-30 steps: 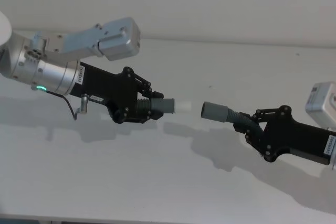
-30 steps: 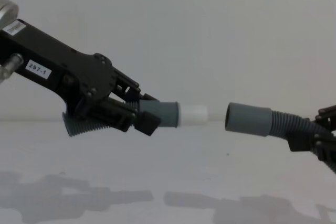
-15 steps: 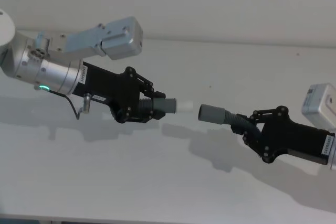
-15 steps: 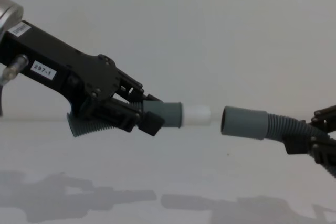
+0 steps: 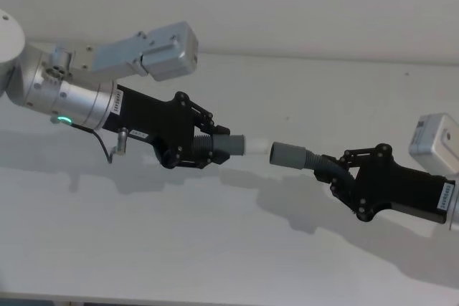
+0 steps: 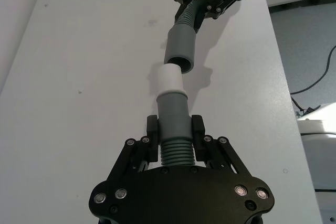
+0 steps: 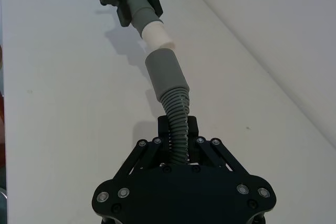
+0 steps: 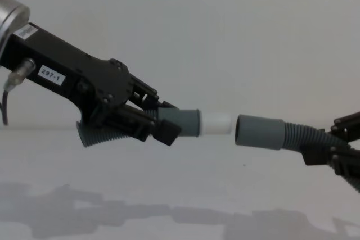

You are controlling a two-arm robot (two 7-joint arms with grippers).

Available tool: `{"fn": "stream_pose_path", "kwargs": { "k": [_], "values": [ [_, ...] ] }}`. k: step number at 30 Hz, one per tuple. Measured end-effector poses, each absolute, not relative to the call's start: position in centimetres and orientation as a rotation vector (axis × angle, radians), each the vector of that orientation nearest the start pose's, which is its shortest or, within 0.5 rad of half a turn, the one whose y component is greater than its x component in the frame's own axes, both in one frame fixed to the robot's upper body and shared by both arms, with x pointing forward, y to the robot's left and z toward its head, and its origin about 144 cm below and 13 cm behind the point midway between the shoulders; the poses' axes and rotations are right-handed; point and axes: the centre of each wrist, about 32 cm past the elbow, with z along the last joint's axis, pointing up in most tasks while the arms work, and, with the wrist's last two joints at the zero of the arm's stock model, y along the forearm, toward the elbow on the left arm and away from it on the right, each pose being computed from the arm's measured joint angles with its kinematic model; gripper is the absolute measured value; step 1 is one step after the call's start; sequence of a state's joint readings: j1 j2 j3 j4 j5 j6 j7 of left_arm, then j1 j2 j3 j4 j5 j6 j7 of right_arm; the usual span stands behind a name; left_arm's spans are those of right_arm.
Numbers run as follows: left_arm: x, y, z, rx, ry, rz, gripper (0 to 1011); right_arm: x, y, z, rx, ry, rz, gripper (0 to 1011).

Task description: Use both hands to pick up one end of the pipe from the table, align the ends, and insert them.

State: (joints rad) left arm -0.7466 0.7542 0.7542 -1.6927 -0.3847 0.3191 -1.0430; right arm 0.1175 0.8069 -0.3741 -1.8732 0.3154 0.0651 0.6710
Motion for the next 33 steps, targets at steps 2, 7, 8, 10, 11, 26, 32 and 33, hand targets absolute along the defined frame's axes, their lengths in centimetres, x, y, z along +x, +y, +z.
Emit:
{"fn": "stream_pose_path", "kwargs": {
  "k": [2, 7, 8, 10, 11, 26, 32, 33],
  "values": [
    [54.08, 24.33, 134.91, 0.564, -0.251, 0.063, 360, 45.08, -29.46, 125.26, -0.375, -0.300, -0.447, 175],
    [54.14, 24.23, 134.89, 0.563, -0.249, 0.059, 360, 45.17, -29.43, 125.30, -0.375, -0.300, -0.450, 176],
    [54.15, 24.22, 134.88, 0.562, -0.249, 0.059, 360, 45.17, -29.41, 125.30, -0.375, -0.299, -0.451, 175],
    [54.18, 24.18, 134.87, 0.562, -0.248, 0.057, 360, 45.21, -29.40, 125.35, -0.375, -0.299, -0.452, 175],
    [54.21, 24.15, 134.87, 0.561, -0.248, 0.056, 360, 45.23, -29.39, 125.37, -0.374, -0.299, -0.452, 175],
    [54.49, 23.82, 134.82, 0.556, -0.249, 0.046, 360, 45.52, -29.30, 125.55, -0.371, -0.296, -0.454, 175],
    [54.63, 23.63, 134.78, 0.552, -0.251, 0.043, 360, 45.62, -29.19, 125.55, -0.372, -0.297, -0.448, 176],
    [54.67, 23.59, 134.78, 0.551, -0.251, 0.042, 360, 45.63, -29.18, 125.55, -0.372, -0.297, -0.447, 175]
  ]
}}
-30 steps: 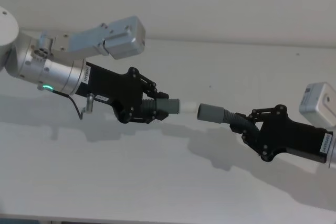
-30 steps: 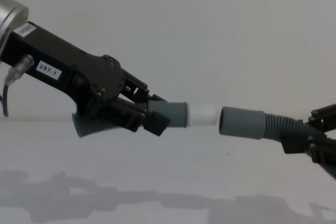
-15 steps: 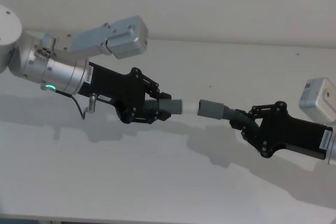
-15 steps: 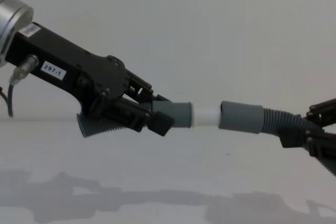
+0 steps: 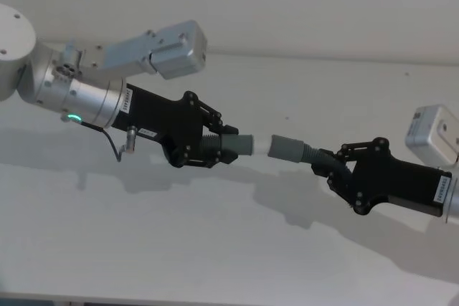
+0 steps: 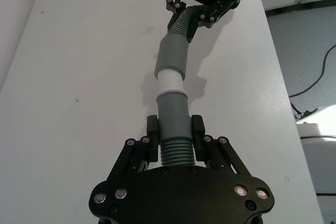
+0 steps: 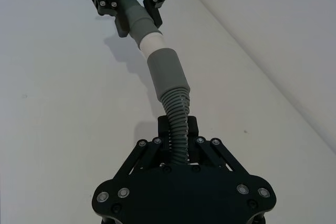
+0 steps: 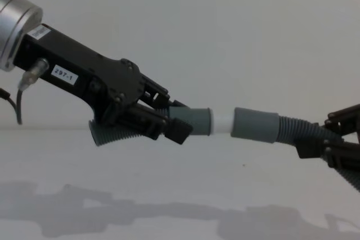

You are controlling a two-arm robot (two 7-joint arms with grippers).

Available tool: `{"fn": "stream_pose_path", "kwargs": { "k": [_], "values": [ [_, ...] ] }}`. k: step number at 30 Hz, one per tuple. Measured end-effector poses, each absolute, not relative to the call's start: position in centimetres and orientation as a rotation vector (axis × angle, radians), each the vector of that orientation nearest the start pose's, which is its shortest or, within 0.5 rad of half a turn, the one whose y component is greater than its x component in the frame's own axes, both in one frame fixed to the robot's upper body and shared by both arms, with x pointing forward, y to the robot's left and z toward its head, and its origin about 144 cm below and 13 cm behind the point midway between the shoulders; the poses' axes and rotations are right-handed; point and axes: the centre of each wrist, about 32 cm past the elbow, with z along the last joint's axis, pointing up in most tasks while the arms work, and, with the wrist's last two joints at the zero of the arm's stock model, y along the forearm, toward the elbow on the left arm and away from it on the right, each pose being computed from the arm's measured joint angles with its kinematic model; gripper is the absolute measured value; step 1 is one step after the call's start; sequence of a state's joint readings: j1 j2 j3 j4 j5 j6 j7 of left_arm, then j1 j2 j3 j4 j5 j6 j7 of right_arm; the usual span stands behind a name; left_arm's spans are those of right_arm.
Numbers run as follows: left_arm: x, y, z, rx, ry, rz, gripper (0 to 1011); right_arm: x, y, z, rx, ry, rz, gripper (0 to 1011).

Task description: Use both hands to pick up one end of the pipe from the table, align the ends, and insert them.

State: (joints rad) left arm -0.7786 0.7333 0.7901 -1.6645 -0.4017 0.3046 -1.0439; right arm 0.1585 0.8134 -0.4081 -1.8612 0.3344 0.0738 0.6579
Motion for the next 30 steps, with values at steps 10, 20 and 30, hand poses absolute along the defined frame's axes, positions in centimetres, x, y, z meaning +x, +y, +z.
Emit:
{"fn": "stream_pose_path", "kwargs": {
  "k": [10, 20, 30],
  "values": [
    [54.83, 23.41, 134.77, 0.549, -0.254, 0.043, 360, 45.73, -29.05, 125.59, -0.376, -0.302, -0.434, 175],
    [54.92, 23.32, 134.79, 0.547, -0.257, 0.044, 360, 45.77, -28.98, 125.61, -0.378, -0.305, -0.427, 175],
    [54.94, 23.30, 134.78, 0.547, -0.257, 0.044, 360, 45.79, -28.95, 125.63, -0.379, -0.307, -0.424, 175]
  ]
}}
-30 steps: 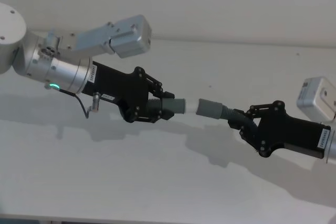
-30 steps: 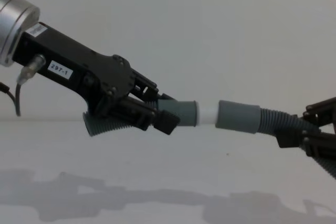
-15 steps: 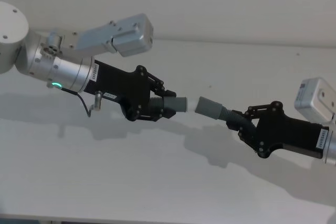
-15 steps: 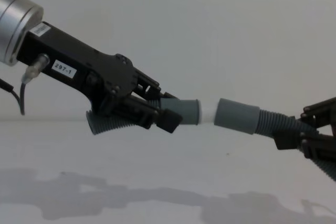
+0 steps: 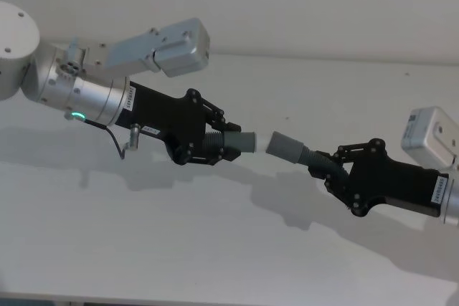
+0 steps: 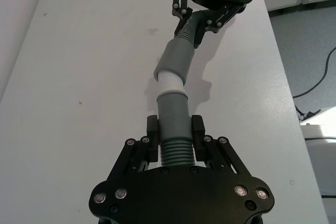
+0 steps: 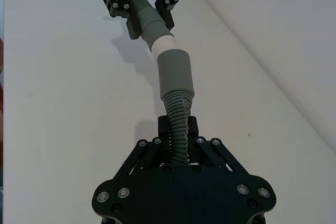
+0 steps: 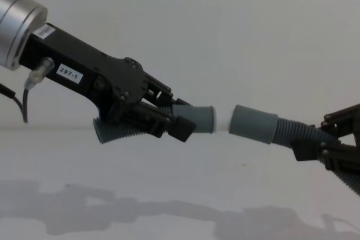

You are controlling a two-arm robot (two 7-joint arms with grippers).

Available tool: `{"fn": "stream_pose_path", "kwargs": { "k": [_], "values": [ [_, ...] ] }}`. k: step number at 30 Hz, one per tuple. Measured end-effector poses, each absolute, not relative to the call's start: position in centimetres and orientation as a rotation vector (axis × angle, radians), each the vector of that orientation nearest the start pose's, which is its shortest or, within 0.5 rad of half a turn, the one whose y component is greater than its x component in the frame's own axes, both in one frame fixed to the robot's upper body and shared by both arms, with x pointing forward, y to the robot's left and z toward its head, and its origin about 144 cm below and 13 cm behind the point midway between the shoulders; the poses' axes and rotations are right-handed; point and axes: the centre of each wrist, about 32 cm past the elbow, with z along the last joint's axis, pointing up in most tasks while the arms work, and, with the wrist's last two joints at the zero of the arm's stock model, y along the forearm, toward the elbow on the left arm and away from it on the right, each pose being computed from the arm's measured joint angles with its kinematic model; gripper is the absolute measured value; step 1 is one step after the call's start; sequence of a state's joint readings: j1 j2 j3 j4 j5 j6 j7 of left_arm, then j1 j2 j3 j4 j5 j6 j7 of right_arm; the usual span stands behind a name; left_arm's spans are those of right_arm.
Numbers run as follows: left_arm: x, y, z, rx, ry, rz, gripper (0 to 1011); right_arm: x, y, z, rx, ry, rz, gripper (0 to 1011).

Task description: Use both hands to pick up one end of the pipe from the table, align the ends, and insert them.

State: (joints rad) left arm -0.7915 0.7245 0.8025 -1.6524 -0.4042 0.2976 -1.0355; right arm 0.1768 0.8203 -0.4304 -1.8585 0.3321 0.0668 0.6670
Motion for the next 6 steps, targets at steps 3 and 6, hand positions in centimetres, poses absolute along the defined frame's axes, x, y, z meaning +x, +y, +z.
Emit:
{"fn": "stream_pose_path", "kwargs": {
  "k": [3, 6],
  "values": [
    [54.95, 23.29, 134.78, 0.547, -0.257, 0.044, 360, 45.78, -28.95, 125.63, -0.379, -0.307, -0.423, 175],
    [54.95, 23.29, 134.77, 0.547, -0.257, 0.044, 360, 45.78, -28.95, 125.63, -0.379, -0.307, -0.422, 175]
  ]
}}
